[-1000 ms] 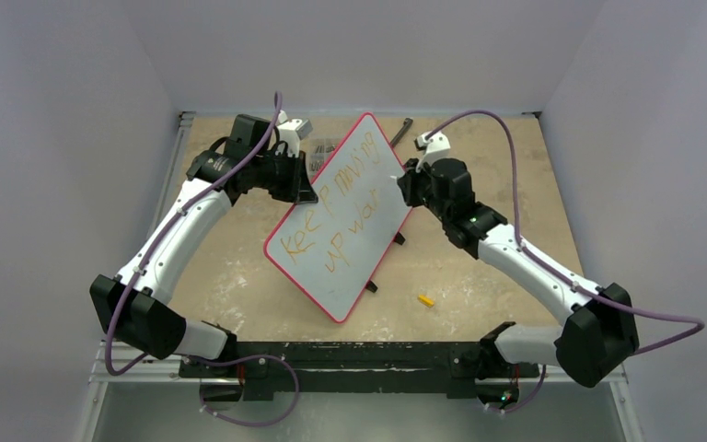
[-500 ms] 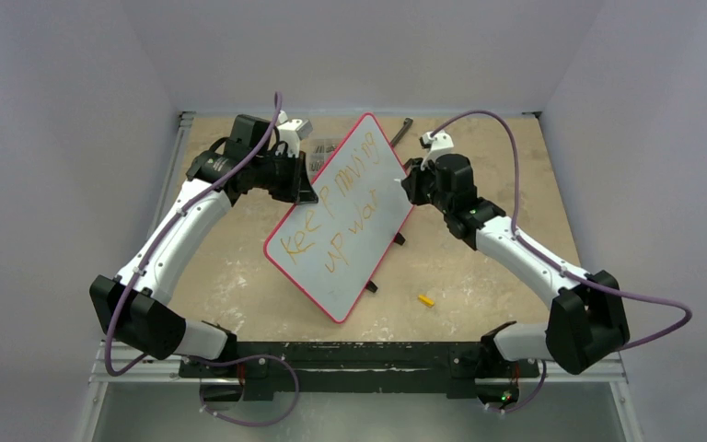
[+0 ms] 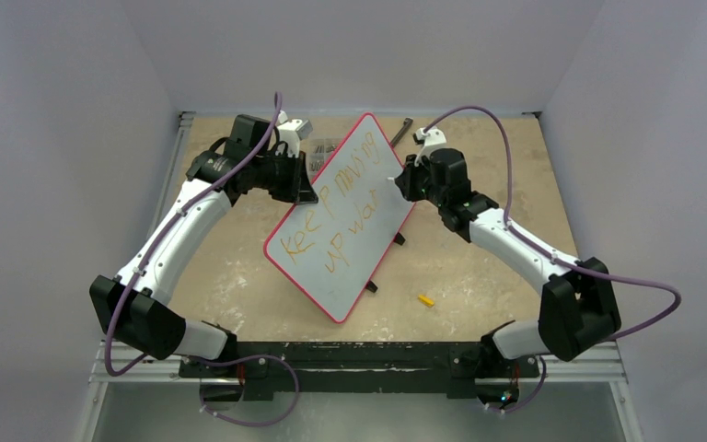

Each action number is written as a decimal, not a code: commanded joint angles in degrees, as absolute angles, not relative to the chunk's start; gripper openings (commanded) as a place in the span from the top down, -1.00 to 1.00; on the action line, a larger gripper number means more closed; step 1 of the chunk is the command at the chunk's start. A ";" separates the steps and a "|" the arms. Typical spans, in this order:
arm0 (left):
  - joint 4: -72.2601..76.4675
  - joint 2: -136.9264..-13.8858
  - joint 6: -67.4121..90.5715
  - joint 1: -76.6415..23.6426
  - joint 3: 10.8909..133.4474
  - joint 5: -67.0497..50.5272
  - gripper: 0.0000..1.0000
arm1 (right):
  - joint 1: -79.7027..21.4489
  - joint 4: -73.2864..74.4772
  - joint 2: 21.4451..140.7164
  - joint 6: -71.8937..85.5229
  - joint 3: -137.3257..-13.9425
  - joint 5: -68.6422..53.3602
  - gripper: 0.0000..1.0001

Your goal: Write a sentence on the whiteboard

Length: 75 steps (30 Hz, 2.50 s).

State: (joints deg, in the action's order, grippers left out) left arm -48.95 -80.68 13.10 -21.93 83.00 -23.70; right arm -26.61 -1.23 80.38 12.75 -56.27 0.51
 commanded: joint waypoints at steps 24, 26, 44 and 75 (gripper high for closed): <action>-48.68 -79.49 7.21 -22.07 82.31 -17.72 1.00 | -26.50 -4.23 80.67 12.07 -57.85 -5.94 1.00; -48.58 -79.38 7.21 -22.13 82.35 -17.81 1.00 | -26.49 -4.33 80.55 12.50 -57.63 -6.80 1.00; -48.78 -79.21 6.94 -22.04 82.09 -16.27 1.00 | -26.61 -4.08 76.76 14.19 -53.04 -9.32 1.00; -48.69 -78.44 7.03 -22.14 81.74 -16.94 1.00 | -26.51 -2.05 81.42 12.75 -56.13 -4.51 1.00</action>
